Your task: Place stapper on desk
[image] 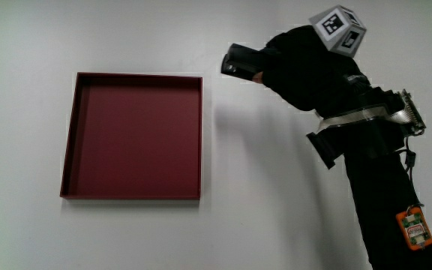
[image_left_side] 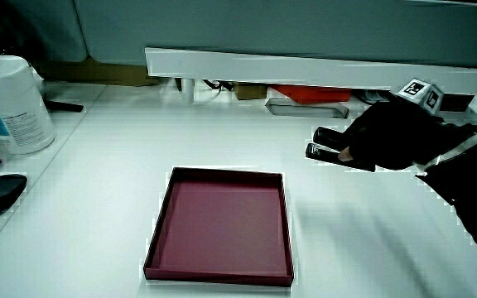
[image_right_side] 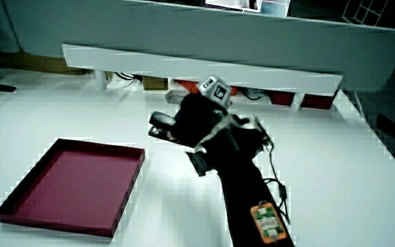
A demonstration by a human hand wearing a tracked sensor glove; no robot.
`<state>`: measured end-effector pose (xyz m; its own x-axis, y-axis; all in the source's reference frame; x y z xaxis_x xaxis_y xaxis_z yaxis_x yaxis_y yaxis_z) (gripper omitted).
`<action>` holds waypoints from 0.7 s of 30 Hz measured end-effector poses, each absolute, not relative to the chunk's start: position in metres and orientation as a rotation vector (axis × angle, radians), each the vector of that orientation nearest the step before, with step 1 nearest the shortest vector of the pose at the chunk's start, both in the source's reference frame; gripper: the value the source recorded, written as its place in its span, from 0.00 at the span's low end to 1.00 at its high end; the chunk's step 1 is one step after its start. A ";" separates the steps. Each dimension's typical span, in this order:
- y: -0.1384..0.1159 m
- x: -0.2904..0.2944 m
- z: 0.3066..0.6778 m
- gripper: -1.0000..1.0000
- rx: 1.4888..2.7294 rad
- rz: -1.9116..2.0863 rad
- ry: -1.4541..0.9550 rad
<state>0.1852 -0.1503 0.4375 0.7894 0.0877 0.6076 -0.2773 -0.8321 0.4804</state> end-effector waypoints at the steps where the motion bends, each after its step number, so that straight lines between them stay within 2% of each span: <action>1: -0.151 0.190 0.443 0.50 2.405 0.850 -0.120; 14: -0.142 0.216 0.493 0.50 2.357 0.815 0.021; 21: -0.135 0.218 0.507 0.50 2.362 0.800 0.042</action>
<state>0.2184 -0.1348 0.5068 0.8147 0.2219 0.5358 -0.1650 -0.7970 0.5810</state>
